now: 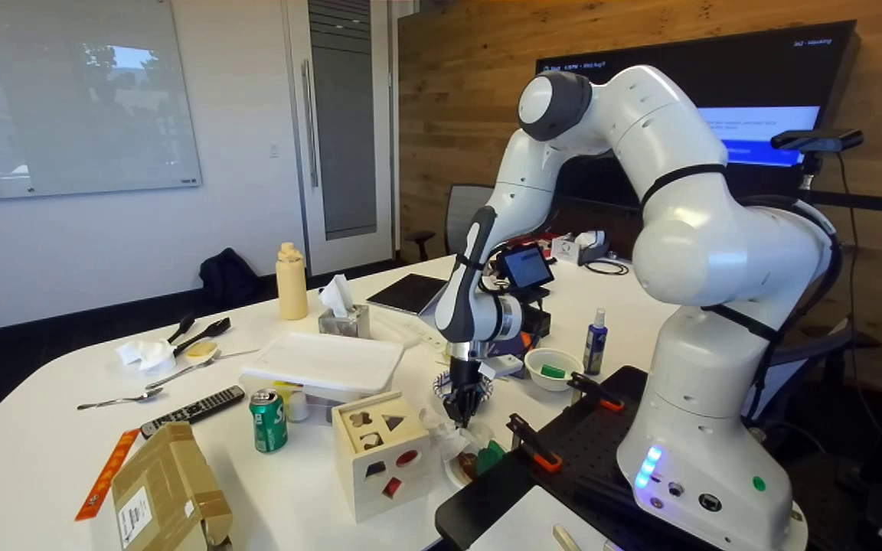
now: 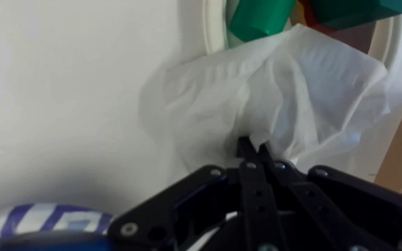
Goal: Pick up the wipe and clean the part of the table near the box
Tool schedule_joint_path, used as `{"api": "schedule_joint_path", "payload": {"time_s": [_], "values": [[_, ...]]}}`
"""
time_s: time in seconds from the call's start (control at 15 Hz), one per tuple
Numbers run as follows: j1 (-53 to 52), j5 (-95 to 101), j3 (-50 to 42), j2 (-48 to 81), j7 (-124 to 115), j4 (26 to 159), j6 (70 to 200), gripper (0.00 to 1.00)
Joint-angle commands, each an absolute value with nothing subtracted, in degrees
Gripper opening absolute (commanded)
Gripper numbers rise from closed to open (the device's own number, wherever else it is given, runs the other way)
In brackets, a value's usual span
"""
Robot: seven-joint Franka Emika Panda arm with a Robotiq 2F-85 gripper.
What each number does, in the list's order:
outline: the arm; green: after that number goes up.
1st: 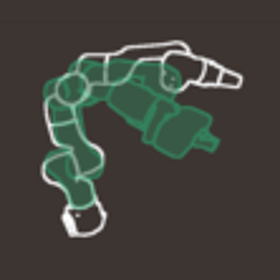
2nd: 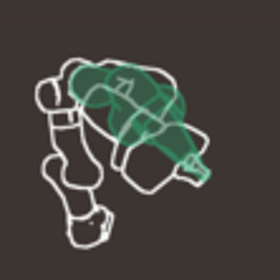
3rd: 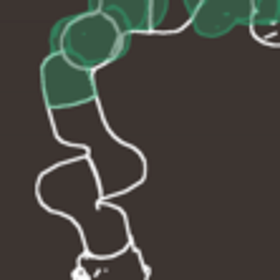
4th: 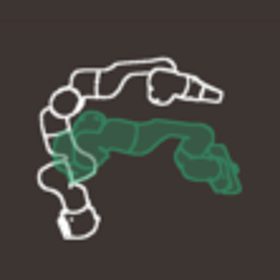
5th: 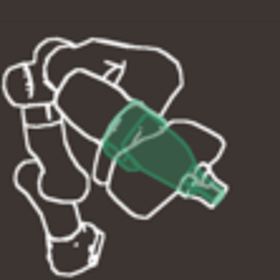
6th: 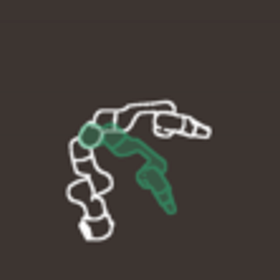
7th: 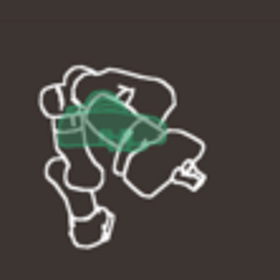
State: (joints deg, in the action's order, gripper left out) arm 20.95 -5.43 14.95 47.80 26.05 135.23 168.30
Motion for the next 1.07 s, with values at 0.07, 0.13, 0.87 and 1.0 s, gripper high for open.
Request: {"api": "schedule_joint_path", "payload": {"time_s": [0.07,0.13,0.87,1.0], "values": [[13.9,-0.5,9.3,47.2,19.9,137.4,177.3,0.00],[12.8,0.8,8.7,47.7,19.4,137.4,180.3,0.00],[24.9,13.1,18.2,52.5,20.1,134.2,178.3,0.00],[23.5,11.1,17.1,50.8,18.4,134.8,176.1,0.00]]}}
